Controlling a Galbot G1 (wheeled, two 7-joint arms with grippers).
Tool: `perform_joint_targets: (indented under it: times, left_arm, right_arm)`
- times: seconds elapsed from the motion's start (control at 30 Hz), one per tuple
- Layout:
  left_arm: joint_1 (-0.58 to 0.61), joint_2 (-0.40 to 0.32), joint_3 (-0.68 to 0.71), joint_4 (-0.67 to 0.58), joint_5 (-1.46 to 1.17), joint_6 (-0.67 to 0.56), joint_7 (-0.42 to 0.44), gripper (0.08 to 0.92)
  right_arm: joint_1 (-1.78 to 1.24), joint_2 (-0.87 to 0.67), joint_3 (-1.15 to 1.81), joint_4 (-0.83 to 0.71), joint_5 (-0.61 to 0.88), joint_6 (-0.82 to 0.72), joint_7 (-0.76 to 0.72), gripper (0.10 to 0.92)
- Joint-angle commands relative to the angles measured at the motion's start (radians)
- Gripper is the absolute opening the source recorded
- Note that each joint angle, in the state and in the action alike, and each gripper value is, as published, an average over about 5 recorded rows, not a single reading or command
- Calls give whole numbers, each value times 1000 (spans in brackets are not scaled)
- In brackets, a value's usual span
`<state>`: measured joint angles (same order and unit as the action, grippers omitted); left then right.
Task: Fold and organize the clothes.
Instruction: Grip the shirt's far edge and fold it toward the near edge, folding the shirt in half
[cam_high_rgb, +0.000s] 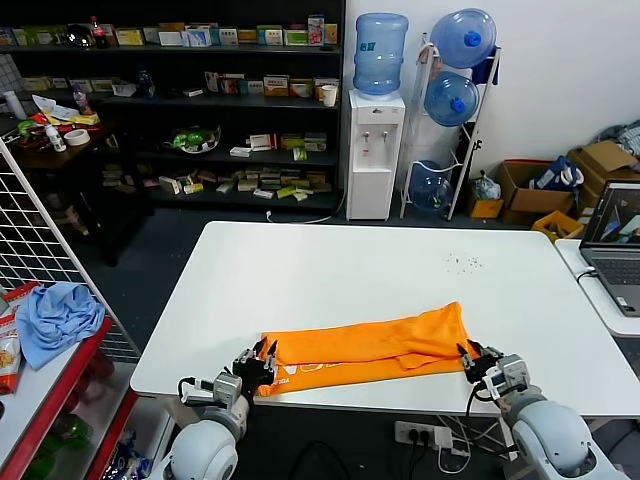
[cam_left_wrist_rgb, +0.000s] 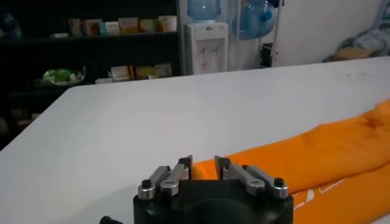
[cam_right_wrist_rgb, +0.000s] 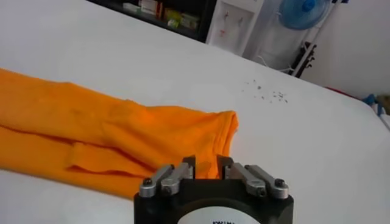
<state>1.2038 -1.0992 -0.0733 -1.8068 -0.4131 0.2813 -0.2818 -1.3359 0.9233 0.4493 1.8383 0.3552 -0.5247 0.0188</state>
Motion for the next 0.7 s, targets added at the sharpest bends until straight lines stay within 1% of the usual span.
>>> perform_joint_targets:
  times: [0.03,0.27,0.4,0.5,0.7]
  left_arm:
    - [43,-5,-38,-31,-50,-19,-24,422]
    - [20,-27,-53,3,-243,54,-61,630]
    - [13,-36,-52,10,-307,72,-74,742]
    - [7,-45,-47,18,-324,78,-76,803]
    - [-12,-61,-41,65,-325,89,-73,822]
  right_arm:
    - [-54,-8,16,47,0,-1,-2,458]
    - [-49,-4,5,50,-1,-9,0,666]
    - [-48,-3,6,48,0,-12,1,772]
    - [-50,-1,6,45,0,-12,0,814]
    - [-55,1,7,45,1,-11,-1,822]
